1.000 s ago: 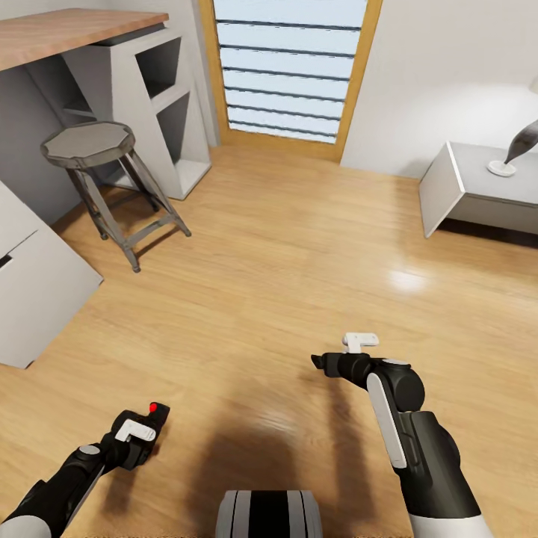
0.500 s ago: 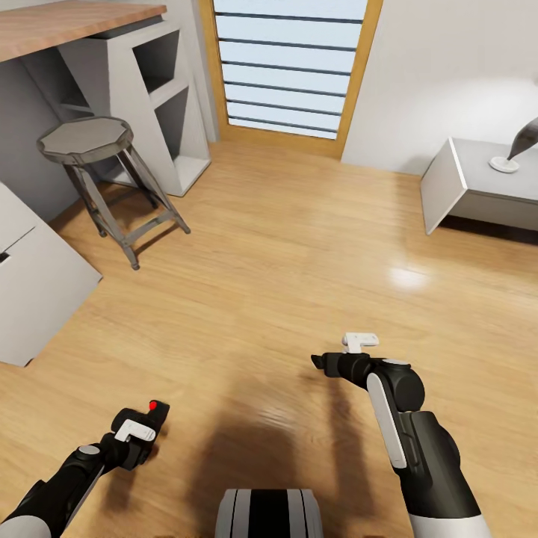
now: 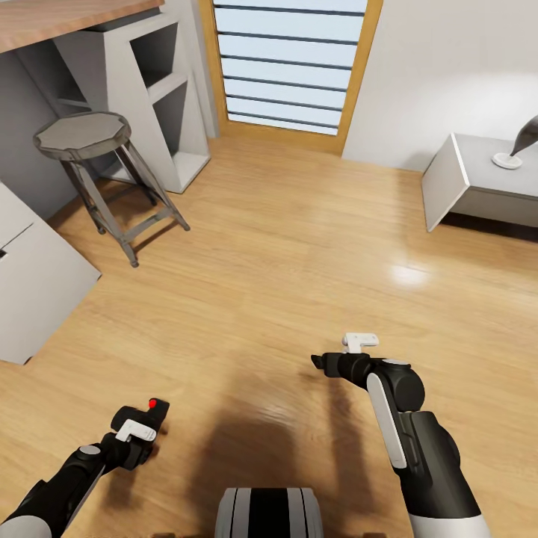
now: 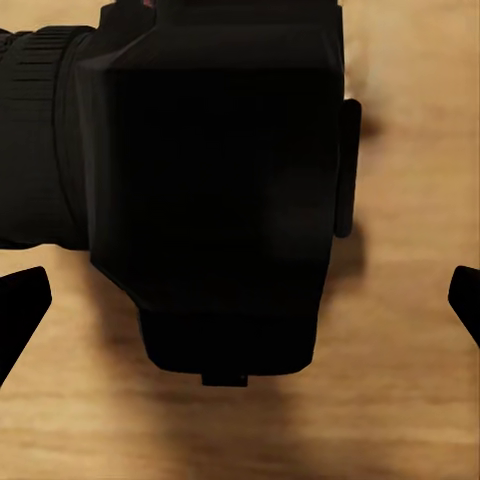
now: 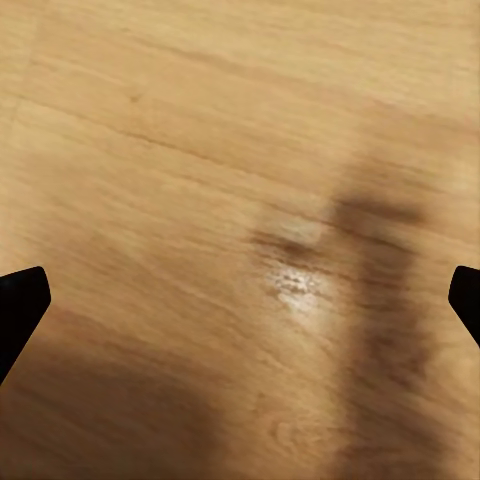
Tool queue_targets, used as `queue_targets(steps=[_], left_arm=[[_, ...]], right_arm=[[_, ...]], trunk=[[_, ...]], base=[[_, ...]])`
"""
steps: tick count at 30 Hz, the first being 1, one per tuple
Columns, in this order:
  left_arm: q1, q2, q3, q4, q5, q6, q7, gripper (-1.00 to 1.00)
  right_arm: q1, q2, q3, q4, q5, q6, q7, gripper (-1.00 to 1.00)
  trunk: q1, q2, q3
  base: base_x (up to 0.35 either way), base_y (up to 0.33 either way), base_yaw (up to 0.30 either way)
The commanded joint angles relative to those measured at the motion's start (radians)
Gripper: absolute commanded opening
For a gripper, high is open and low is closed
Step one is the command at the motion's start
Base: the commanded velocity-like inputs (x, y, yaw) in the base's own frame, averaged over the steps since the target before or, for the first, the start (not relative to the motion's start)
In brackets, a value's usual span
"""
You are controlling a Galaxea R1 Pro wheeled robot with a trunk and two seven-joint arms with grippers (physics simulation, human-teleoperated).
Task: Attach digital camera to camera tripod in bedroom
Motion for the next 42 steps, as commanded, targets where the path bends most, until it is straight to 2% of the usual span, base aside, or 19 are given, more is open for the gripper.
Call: queue_targets(steps=[1,10,11,42], left_arm=[[0.000,0.000,0.001,-0.002,-0.006,0.004,-0.005,1.00],[0.000,0.001,0.000,-0.002,-0.004,0.003,-0.006,1.00],[0.000,0.000,0.000,-0.002,-0.004,0.002,-0.006,-1.00],[0.000,-0.001,0.001,-0.006,0.001,0.002,-0.017,-1.00]], right_arm=[[0.000,0.000,-0.001,-0.001,-0.003,0.004,0.000,1.00],[-0.001,0.000,-0.001,-0.001,-0.003,0.004,0.000,1.00],[-0.001,0.000,-0.001,-0.001,-0.003,0.004,0.000,1.00],[-0.002,-0.001,-0.001,-0.001,-0.003,0.004,0.000,1.00]], trunk=[[0.000,0.000,-0.001],[0.000,0.000,-0.001],[0.000,0.000,-0.001],[0.000,0.000,-0.001]], base=[[0.000,0.000,0.000],[0.000,0.000,0.000],[0.000,0.000,0.000],[0.000,0.000,0.000]])
